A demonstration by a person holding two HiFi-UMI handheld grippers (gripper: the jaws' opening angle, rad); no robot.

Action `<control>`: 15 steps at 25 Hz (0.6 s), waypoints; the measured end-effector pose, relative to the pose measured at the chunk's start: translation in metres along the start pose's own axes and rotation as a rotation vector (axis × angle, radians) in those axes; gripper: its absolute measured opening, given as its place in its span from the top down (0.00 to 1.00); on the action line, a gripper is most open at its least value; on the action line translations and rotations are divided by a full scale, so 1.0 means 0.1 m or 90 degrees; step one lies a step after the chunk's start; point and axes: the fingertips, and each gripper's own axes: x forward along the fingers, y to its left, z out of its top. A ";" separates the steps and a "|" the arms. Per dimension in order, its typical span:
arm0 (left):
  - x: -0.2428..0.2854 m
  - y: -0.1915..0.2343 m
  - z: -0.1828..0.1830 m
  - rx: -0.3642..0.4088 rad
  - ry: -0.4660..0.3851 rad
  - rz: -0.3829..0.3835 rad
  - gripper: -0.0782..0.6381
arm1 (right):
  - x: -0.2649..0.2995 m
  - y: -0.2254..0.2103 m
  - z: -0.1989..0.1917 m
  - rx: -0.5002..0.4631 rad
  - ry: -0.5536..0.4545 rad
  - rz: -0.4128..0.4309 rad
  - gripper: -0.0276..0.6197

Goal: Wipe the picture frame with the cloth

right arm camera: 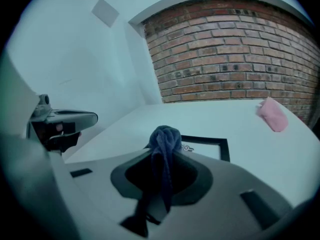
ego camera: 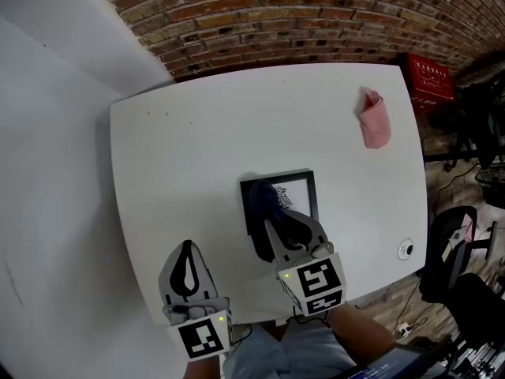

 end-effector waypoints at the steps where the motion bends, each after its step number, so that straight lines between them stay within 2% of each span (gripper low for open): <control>1: 0.01 -0.02 0.01 0.002 -0.003 -0.002 0.88 | -0.01 -0.02 -0.01 0.002 -0.001 -0.002 0.84; 15: 0.11 -0.27 0.13 0.025 -0.011 -0.023 0.88 | -0.13 -0.23 -0.01 0.027 -0.005 -0.014 0.84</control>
